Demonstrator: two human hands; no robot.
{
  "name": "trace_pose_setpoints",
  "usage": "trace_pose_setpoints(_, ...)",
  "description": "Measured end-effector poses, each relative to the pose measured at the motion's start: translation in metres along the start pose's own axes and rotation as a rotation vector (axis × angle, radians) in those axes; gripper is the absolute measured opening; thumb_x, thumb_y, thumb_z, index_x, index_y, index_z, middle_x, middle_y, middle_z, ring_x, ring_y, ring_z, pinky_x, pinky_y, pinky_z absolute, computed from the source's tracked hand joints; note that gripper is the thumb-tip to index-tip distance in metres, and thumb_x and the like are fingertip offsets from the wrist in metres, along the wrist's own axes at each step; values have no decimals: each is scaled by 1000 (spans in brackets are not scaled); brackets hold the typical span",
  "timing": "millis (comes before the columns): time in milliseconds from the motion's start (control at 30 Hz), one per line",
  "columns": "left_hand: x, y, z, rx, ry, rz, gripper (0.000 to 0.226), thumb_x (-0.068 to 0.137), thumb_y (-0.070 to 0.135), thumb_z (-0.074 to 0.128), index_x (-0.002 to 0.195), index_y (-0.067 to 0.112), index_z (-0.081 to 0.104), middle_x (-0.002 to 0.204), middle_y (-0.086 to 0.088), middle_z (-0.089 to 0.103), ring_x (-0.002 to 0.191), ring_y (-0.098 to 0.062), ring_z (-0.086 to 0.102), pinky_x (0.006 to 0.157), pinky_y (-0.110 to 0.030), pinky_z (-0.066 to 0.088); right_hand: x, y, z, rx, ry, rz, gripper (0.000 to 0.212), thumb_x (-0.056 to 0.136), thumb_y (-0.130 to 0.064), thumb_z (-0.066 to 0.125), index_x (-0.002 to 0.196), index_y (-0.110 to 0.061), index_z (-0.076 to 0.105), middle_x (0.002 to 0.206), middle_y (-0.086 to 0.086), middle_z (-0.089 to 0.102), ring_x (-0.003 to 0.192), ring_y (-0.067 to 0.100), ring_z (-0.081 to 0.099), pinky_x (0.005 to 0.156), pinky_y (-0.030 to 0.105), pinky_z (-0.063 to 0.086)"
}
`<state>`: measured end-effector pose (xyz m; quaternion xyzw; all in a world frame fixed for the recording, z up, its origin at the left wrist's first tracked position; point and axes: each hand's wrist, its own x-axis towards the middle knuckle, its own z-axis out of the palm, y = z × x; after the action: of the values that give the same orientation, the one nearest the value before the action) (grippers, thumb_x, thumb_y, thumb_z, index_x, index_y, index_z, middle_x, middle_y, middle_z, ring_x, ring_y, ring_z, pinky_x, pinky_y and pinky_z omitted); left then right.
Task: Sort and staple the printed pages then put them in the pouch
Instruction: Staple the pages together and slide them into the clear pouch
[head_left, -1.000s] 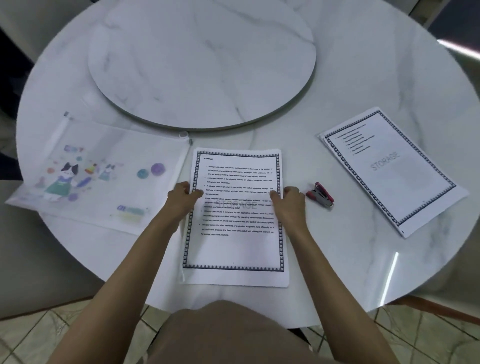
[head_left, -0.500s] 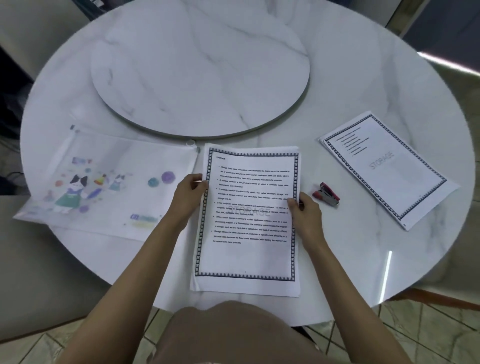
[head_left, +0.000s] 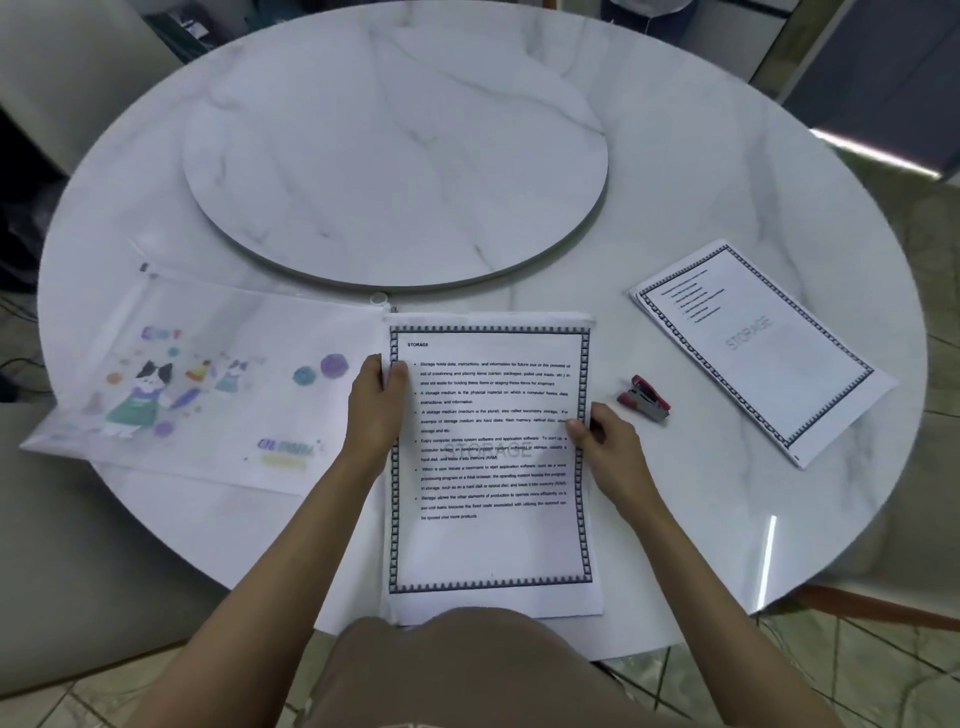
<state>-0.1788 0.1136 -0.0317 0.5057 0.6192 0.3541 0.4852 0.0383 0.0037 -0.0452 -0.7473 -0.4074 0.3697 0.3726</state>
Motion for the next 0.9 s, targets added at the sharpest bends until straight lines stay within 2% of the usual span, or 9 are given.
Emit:
trace_pose_setpoints(100, -4, -3, -2, 22, -32, 2, 30, 98, 22, 41, 69, 17, 32, 68, 2, 32, 62, -12, 30, 56, -23, 28, 7, 0, -10, -103, 110, -75, 21, 90, -17, 58, 107, -7, 61, 106, 10, 59, 96, 21, 57, 79, 11, 42)
trace_pose_setpoints(167, -6, -5, -3, 29, -52, 8, 29, 98, 22, 41, 70, 17, 34, 70, 2, 38, 65, -12, 35, 59, -24, 32, 18, 5, -24, -236, 266, -130, 29, 86, -15, 63, 113, -5, 59, 111, 15, 53, 102, 28, 54, 91, 25, 42)
trace_pose_setpoints(233, -6, -8, -5, 27, -56, 7, 26, 98, 23, 41, 74, 15, 38, 75, -1, 45, 70, -13, 41, 63, -25, 36, 31, 8, -38, -395, 346, -63, 42, 84, -18, 65, 123, -5, 53, 122, 19, 47, 113, 34, 46, 98, 42, 34)
trace_pose_setpoints(333, -5, -14, -7, 23, -54, -14, 23, 98, 23, 40, 81, 8, 42, 83, -9, 48, 77, -18, 44, 69, -30, 38, 44, 15, -52, -595, 284, 80, 58, 82, -24, 68, 131, -3, 44, 132, 22, 40, 122, 38, 35, 99, 45, 32)
trace_pose_setpoints(400, -6, -16, -8, 25, -57, -16, 28, 97, 25, 41, 89, -1, 45, 87, -11, 49, 80, -18, 45, 74, -34, 39, 48, 22, -56, -654, 206, 128, 58, 81, -28, 68, 129, -3, 45, 131, 22, 40, 121, 38, 35, 99, 44, 33)
trace_pose_setpoints(533, -10, -16, -7, 6, -64, -14, 21, 98, 24, 41, 86, 8, 46, 90, -7, 56, 80, -17, 51, 75, -32, 43, 48, 26, -62, -654, 179, 91, 48, 84, -34, 65, 117, -2, 53, 121, 21, 46, 115, 36, 39, 94, 43, 37)
trace_pose_setpoints(667, -12, -17, -7, -9, -79, -4, 22, 98, 25, 42, 84, 7, 44, 86, -9, 52, 79, -18, 47, 74, -33, 40, 46, 25, -68, -617, 174, 44, 41, 84, -37, 64, 105, -3, 57, 107, 15, 54, 105, 32, 48, 86, 41, 42)
trace_pose_setpoints(800, -15, -16, -7, -27, -80, -18, 21, 98, 24, 42, 83, 10, 45, 88, -7, 56, 80, -17, 50, 75, -32, 43, 42, 16, -72, -443, 165, 12, 30, 84, -25, 66, 103, -4, 57, 103, 10, 56, 89, 22, 51, 75, 27, 39)
trace_pose_setpoints(900, -16, -15, -9, -38, -67, -13, 22, 98, 23, 42, 79, 13, 44, 86, -5, 55, 79, -17, 50, 73, -31, 43, 37, 10, -70, -376, 192, -51, 24, 82, -17, 68, 102, -7, 60, 97, 6, 61, 66, 13, 48, 59, 8, 36)
